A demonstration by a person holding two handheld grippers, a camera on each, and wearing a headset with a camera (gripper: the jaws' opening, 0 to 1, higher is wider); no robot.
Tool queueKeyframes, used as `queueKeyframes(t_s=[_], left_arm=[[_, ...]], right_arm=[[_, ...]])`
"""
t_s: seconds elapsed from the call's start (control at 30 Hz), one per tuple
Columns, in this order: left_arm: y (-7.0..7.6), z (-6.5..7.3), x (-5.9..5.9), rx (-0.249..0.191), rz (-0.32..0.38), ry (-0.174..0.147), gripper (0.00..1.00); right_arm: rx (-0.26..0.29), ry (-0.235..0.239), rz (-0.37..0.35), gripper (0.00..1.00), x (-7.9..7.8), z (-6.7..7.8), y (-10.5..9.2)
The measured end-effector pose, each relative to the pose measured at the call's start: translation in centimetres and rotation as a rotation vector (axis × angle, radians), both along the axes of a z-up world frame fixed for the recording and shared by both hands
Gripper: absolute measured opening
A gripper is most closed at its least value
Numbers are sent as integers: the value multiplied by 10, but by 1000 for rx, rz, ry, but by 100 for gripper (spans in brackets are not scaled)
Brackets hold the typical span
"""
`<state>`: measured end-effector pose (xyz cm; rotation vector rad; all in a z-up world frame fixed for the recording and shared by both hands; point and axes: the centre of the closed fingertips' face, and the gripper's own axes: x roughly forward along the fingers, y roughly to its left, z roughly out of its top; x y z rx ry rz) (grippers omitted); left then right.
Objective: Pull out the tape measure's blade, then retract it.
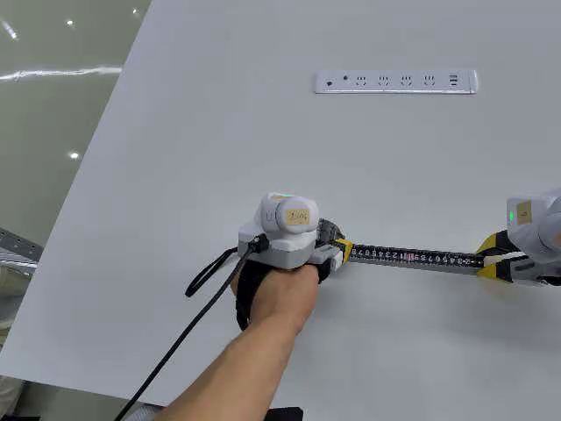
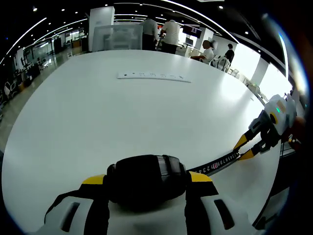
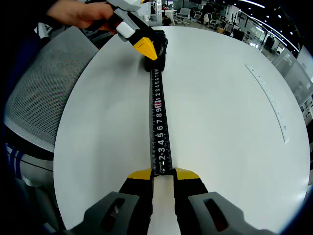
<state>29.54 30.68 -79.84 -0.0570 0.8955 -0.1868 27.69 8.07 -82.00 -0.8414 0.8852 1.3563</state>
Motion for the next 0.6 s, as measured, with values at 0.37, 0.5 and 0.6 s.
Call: queueKeyframes(t_s=[0.37, 0.5, 0.6], left_arm=[[0, 0, 0, 1, -3, 1, 59], [0, -1, 0, -4, -6, 1, 59], [0, -1, 0, -3, -5, 0, 59]], right_arm=[[11, 6, -5, 11, 1, 0, 6], [19, 8, 0, 10, 1, 0, 13], [25, 9, 3, 10, 1, 0, 18]])
